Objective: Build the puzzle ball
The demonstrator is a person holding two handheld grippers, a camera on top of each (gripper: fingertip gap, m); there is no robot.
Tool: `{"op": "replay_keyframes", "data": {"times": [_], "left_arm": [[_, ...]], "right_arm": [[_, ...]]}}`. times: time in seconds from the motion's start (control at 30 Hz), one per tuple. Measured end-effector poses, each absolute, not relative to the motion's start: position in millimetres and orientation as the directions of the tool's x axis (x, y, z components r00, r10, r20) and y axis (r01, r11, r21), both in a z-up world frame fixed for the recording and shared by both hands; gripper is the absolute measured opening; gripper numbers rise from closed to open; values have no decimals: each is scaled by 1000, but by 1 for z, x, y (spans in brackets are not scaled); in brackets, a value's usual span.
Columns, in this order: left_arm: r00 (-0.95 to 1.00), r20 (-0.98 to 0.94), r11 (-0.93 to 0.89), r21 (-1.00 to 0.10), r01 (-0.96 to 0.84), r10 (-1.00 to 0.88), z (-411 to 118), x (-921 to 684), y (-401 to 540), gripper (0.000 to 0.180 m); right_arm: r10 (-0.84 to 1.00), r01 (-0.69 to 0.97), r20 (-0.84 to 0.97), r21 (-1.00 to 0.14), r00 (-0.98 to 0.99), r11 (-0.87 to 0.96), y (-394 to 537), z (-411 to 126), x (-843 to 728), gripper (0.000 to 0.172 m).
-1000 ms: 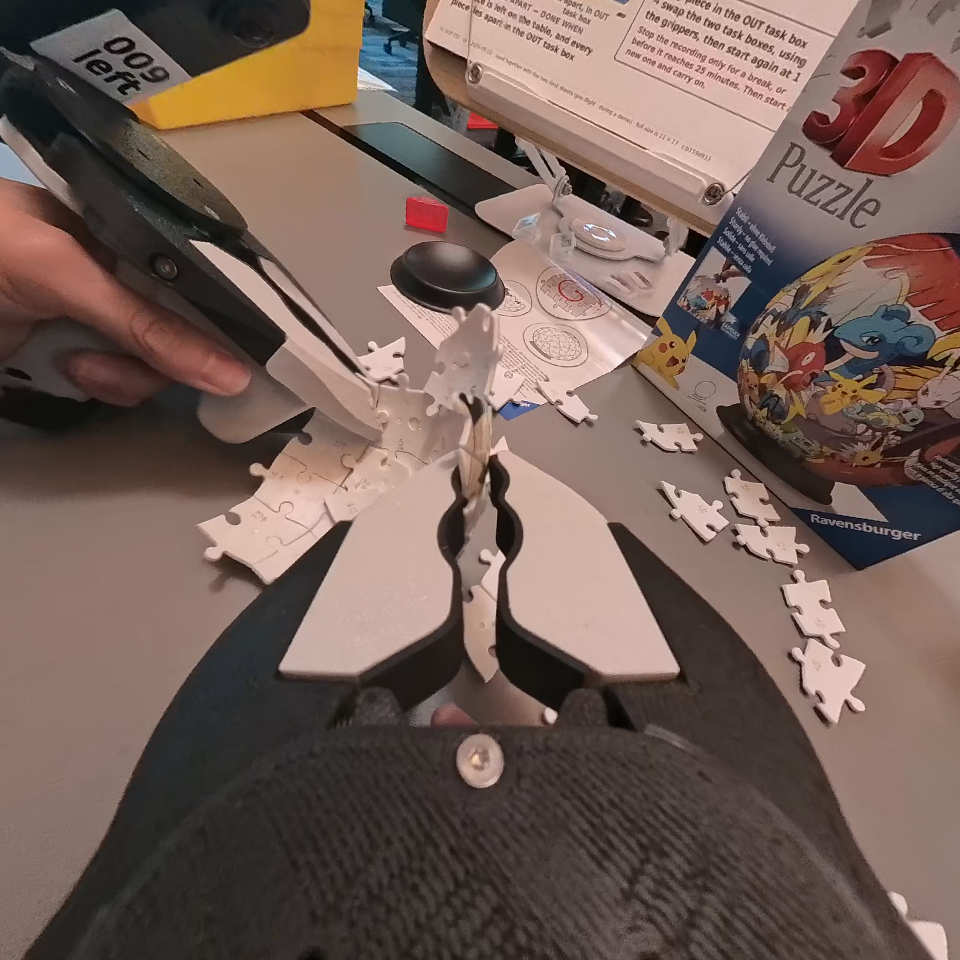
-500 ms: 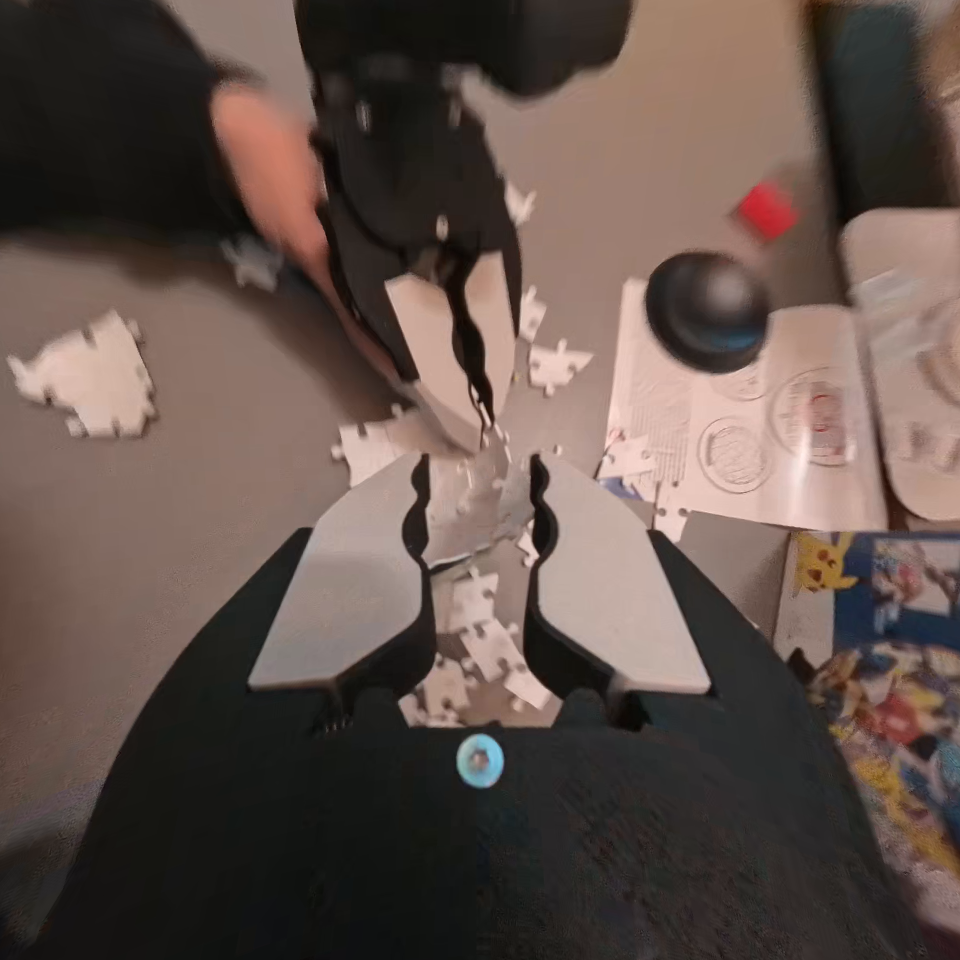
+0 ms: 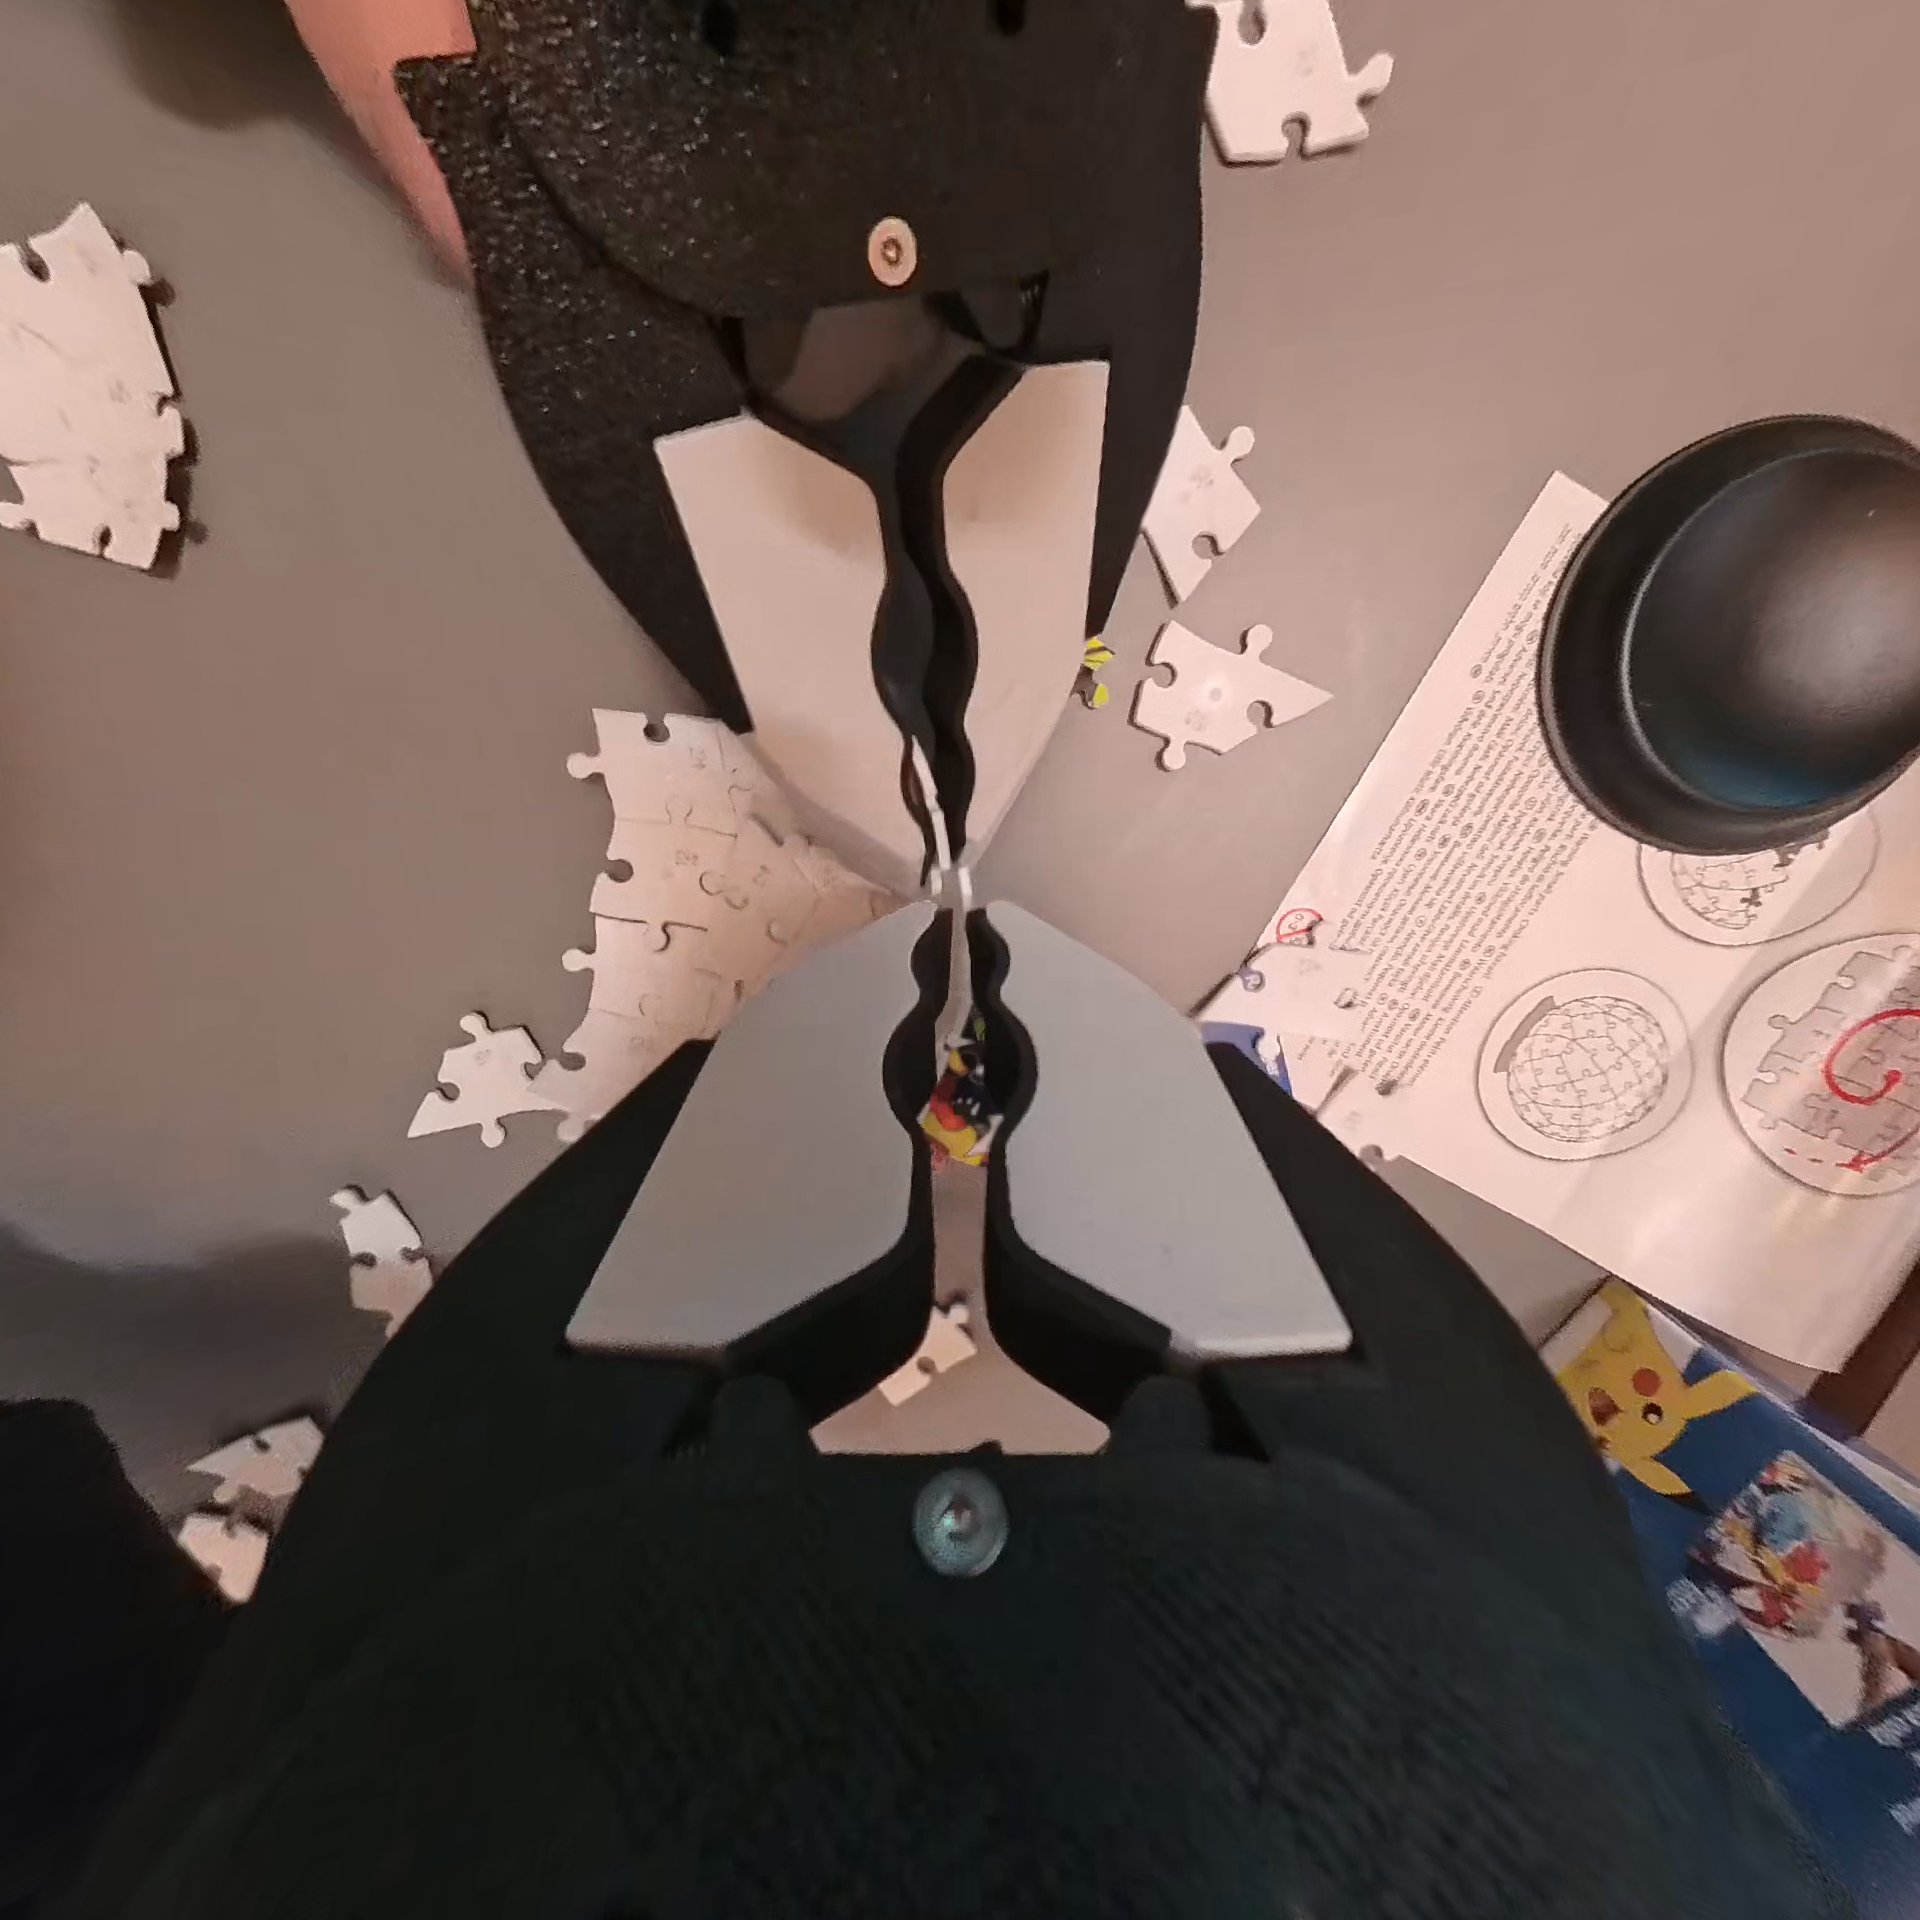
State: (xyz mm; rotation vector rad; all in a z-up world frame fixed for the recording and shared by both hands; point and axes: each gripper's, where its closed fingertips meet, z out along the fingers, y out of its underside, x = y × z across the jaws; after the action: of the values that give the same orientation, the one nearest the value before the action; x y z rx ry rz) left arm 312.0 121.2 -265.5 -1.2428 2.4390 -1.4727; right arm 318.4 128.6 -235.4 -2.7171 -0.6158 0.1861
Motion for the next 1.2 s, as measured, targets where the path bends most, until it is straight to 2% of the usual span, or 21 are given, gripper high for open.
{"op": "replay_keyframes", "data": {"times": [0.13, 0.3, 0.6, 0.83, 1.2], "left_arm": [[-678, 355, 231, -755, -614, -644, -266, 312, 121, 3], [-675, 352, 240, -746, -621, -649, -268, 312, 121, 3], [-665, 366, 228, -741, -631, -651, -268, 312, 123, 7], [-686, 346, 246, -753, -610, -640, -267, 310, 121, 3], [-681, 360, 232, -753, -615, -637, -266, 309, 121, 3]], "right_arm": [[463, 426, -69, -295, 884, -856, 123, -242, 322, 5], [458, 416, -97, -286, 884, -863, 123, -252, 323, 3], [443, 405, -33, -351, 896, -844, 123, -252, 321, 3], [443, 385, -45, -423, 895, -820, 122, -251, 318, 3], [455, 390, -47, -443, 889, -807, 121, -250, 317, 2]]}}
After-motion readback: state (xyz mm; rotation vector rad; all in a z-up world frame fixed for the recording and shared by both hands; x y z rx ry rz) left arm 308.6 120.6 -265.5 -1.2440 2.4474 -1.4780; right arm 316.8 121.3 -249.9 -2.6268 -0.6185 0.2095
